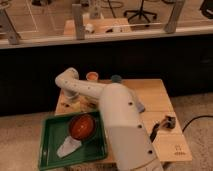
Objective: Place fork in tray
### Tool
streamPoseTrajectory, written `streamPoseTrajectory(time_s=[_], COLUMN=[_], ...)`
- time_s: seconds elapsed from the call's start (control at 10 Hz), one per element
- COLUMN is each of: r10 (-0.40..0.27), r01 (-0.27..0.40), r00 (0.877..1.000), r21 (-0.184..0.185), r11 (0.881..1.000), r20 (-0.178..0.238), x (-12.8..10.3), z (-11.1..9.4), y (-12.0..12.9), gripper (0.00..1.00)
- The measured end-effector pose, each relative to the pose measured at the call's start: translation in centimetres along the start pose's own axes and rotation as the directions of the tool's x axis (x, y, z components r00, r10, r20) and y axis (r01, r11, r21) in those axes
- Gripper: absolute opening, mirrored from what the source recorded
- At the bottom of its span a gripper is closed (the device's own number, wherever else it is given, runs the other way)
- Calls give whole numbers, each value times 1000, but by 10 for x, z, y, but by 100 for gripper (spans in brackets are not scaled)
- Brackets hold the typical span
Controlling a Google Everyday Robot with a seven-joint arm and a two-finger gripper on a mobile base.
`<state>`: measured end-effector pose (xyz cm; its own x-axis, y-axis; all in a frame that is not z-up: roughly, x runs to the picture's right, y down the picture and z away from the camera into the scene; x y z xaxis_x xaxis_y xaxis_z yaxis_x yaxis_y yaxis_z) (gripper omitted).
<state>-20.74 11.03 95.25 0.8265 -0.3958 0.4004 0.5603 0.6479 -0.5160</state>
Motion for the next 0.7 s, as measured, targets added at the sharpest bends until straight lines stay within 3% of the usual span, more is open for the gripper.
streamPoseTrajectory(time_s=[0.5, 0.7], r10=[-2, -3], r01=[2, 3], r00=[1000, 1000], r21=[-4, -3], r11=[1000, 1000], r20=[-6, -10], x=[1, 3], z=[-10, -10], y=[2, 1], gripper=[1, 0])
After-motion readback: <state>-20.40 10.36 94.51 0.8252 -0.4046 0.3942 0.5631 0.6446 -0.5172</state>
